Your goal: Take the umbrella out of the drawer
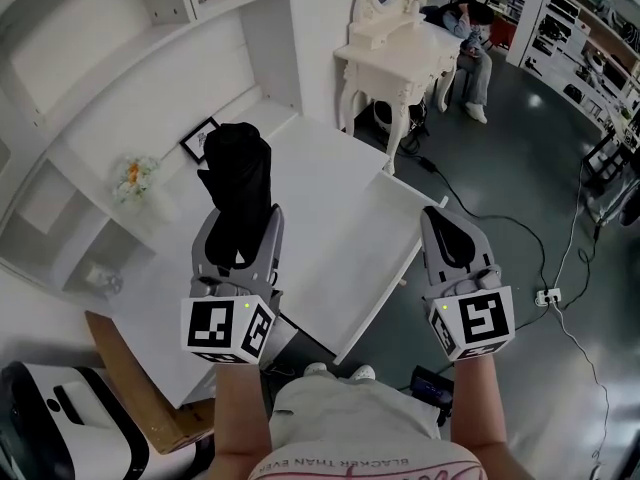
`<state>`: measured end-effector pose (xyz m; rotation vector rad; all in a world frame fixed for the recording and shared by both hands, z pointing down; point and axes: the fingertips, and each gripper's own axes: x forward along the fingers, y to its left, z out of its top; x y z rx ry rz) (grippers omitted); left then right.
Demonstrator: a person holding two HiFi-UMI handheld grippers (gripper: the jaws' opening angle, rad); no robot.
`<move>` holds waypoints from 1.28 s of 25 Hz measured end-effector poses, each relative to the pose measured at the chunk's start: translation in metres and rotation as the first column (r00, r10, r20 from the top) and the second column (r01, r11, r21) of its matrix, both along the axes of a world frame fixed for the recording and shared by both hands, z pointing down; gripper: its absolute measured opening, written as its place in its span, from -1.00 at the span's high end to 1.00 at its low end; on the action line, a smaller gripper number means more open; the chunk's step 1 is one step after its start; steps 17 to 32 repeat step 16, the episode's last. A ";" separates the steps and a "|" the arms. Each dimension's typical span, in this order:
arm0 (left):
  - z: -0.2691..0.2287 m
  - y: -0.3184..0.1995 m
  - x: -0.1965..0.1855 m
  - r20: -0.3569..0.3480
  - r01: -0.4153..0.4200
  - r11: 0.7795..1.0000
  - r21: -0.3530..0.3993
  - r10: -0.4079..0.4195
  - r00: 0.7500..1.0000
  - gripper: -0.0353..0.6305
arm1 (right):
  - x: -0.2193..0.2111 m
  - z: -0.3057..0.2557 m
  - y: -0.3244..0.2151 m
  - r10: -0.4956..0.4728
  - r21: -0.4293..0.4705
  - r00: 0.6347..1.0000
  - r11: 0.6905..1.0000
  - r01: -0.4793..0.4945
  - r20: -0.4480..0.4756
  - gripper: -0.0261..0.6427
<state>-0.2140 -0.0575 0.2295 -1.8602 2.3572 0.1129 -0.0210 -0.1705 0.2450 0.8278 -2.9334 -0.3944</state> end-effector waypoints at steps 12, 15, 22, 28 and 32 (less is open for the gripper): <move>-0.006 0.006 -0.011 0.013 -0.036 0.999 0.002 0.036 0.999 0.11 | -0.008 -0.004 0.013 0.035 0.008 0.999 0.999 -0.035 0.002 0.90; -0.006 0.008 -0.010 0.012 -0.040 0.999 0.001 0.040 0.999 0.11 | -0.007 -0.006 0.014 0.040 0.006 0.999 0.999 -0.040 0.001 0.90; -0.005 0.009 -0.010 0.013 -0.042 0.999 0.000 0.042 0.999 0.11 | -0.007 -0.006 0.014 0.041 0.006 0.999 0.999 -0.041 0.002 0.90; -0.005 0.009 -0.010 0.013 -0.042 0.999 0.000 0.042 0.999 0.11 | -0.007 -0.006 0.014 0.041 0.006 0.999 0.999 -0.041 0.002 0.90; -0.005 0.009 -0.010 0.013 -0.042 0.999 0.000 0.042 0.999 0.11 | -0.007 -0.006 0.014 0.041 0.006 0.999 0.999 -0.041 0.002 0.90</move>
